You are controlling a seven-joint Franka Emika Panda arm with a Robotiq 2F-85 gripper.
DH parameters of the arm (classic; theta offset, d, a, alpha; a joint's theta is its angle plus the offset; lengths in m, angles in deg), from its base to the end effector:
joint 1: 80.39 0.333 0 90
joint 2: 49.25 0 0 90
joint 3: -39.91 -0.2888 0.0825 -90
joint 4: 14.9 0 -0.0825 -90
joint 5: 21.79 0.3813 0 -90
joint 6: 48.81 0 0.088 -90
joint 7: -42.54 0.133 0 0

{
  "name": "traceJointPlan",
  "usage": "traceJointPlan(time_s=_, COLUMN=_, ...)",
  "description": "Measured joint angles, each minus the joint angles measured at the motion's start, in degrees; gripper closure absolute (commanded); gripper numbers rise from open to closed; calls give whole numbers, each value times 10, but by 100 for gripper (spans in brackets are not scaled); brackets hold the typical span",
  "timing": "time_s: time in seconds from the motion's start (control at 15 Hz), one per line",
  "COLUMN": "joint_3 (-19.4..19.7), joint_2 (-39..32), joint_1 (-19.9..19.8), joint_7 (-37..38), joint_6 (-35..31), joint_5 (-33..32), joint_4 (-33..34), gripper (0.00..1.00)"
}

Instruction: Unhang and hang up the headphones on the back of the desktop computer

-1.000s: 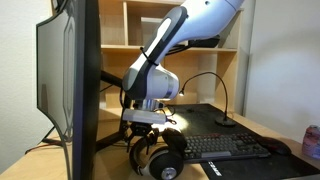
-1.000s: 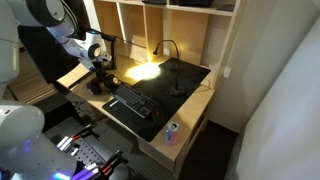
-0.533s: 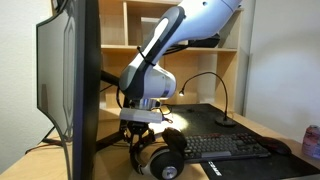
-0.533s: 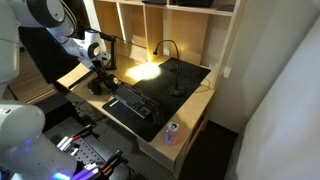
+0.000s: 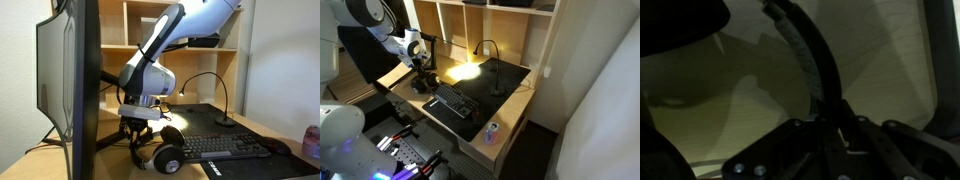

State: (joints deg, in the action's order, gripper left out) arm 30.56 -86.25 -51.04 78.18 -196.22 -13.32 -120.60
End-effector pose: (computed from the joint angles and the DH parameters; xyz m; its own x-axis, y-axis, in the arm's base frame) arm 0.4981 0.3963 0.1403 0.9937 -0.0994 -0.0514 -0.1075 -0.9754 -0.1924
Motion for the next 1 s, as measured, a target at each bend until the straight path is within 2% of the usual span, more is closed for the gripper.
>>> traceJointPlan(time_s=0.33, joint_3=-23, joint_2=78, joint_1=-31, joint_7=-18, joint_6=0, joint_5=37, joint_4=-34, gripper=96)
traceJointPlan(time_s=0.47, joint_3=-44, joint_2=128, joint_1=-56, joint_7=-56, joint_6=1, joint_5=75, joint_4=-66, gripper=96)
traceJointPlan(time_s=0.73, joint_3=-108, joint_2=229, joint_1=-133, joint_7=-221, joint_6=5, joint_5=242, joint_4=-134, gripper=96)
traceJointPlan(time_s=1.0, joint_3=-115, joint_2=320, joint_1=-169, joint_7=-410, joint_6=27, joint_5=418, joint_4=-184, gripper=96)
